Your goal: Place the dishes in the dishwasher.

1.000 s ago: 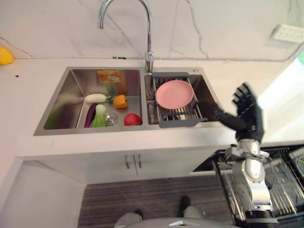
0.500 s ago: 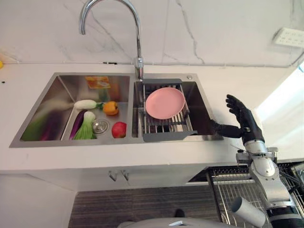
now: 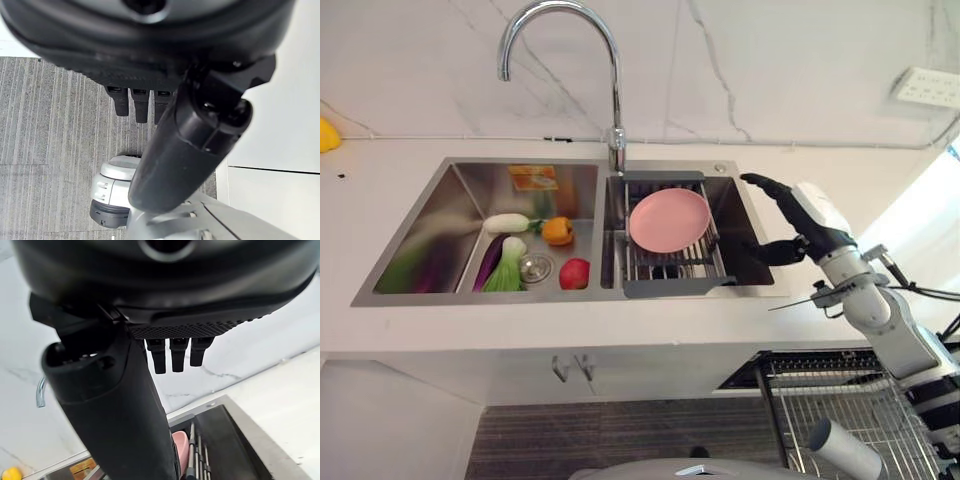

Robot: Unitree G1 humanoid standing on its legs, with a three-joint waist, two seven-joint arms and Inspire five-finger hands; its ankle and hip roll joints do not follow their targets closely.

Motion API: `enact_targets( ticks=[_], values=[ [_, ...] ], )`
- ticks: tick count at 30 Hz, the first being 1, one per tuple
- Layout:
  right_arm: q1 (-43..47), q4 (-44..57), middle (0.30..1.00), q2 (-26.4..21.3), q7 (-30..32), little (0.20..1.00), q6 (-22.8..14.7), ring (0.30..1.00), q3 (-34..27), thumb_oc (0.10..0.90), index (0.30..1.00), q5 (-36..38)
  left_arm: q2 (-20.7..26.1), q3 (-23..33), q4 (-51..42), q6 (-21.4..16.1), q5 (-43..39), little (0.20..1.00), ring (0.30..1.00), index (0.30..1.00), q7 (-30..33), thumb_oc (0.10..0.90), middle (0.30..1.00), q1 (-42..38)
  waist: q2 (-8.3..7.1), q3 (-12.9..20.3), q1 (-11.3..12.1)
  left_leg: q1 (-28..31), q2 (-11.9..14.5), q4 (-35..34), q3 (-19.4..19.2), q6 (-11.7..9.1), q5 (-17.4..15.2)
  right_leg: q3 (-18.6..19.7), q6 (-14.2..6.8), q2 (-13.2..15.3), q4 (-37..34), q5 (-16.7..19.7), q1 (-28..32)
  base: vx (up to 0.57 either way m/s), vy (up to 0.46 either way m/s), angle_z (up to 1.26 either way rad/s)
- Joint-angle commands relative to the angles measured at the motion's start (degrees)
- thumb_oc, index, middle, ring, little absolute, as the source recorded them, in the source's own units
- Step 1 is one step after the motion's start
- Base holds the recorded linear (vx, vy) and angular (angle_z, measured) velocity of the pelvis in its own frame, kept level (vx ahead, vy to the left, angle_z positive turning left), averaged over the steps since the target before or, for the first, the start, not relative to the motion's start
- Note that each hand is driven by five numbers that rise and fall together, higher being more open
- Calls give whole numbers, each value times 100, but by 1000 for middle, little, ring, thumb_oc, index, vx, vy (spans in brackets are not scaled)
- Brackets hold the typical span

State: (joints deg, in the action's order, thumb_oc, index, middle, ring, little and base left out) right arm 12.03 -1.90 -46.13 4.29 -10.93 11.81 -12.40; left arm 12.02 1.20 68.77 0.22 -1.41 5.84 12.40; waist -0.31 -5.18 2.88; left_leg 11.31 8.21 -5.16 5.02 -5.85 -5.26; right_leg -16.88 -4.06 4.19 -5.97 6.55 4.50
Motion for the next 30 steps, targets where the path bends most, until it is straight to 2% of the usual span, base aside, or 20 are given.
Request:
enact_targets(
  ticks=[1, 6, 10, 16, 22, 25, 27, 30],
  values=[
    [1127, -3, 900, -528, 148, 900, -422, 900, 237, 800, 900, -106, -10, -477, 397, -115, 175, 900, 900, 900, -7, 800, 900, -326, 119, 119, 233, -214, 217, 16, -237, -118, 250, -216, -468, 434, 97, -602, 101, 0, 0, 0],
    [1548, -243, 900, -643, 48, 900, -408, 900, 899, 800, 900, -190, 23, -542, 490, -113, 156, 900, 900, 900, -16, 800, 900, -365, 108, 132, 282, -251, 219, 16, -208, -132, 257, -239, -469, 431, 97, -609, 87, -1, 0, 1],
    [1687, -447, 900, -645, 81, 900, -375, 900, 1199, 800, 900, -372, 16, -548, 520, -123, 143, 900, 900, 900, -23, 800, 900, -353, 103, 142, 305, -238, 229, 16, -202, -133, 247, -250, -466, 423, 97, -623, 111, 0, 0, 0],
    [1876, -742, 900, -508, 179, 900, -303, 900, 1455, 800, 900, -492, 9, -590, 518, -135, 79, 900, 900, 900, 6, 800, 900, -357, 109, 136, 334, -248, 223, 16, -189, -131, 247, -266, -469, 432, 97, -622, 120, 0, 0, 0],
    [2115, -940, 900, -631, 303, 900, -270, 900, 1808, 800, 900, -971, 29, -606, 448, -169, 32, 900, 900, 900, 16, 800, 900, -310, 99, 131, 378, -260, 212, 16, -174, -130, 240, -304, -486, 444, 97, -631, 135, 0, 0, 0],
    [2357, -1181, 900, -628, 491, 900, -269, 900, 2058, 800, 900, -1225, 122, -906, 293, -258, 502, 900, 900, 900, 192, 800, 900, -321, 100, 108, 404, -278, 209, 16, -159, -129, 245, -305, -499, 459, 97, -619, 117, 0, 0, 0],
    [2558, -1350, 900, -608, 706, 900, -318, 900, 2286, 800, 900, -1419, 280, -1313, -5, -321, 1133, 900, 900, 900, 414, 800, 900, -331, 90, 96, 448, -299, 197, 16, -142, -129, 234, -308, -508, 468, 97, -620, 108, 0, 0, 0],
    [2916, -1790, 900, -603, 861, 900, -320, 900, 2729, 800, 900, -1712, 398, -1547, -158, -391, 1430, 900, 900, 900, 490, 800, 900, -271, 87, 87, 521, -325, 188, 16, -123, -135, 230, -316, -520, 471, 97, -635, 102, 0, 0, 0]
  ],
)
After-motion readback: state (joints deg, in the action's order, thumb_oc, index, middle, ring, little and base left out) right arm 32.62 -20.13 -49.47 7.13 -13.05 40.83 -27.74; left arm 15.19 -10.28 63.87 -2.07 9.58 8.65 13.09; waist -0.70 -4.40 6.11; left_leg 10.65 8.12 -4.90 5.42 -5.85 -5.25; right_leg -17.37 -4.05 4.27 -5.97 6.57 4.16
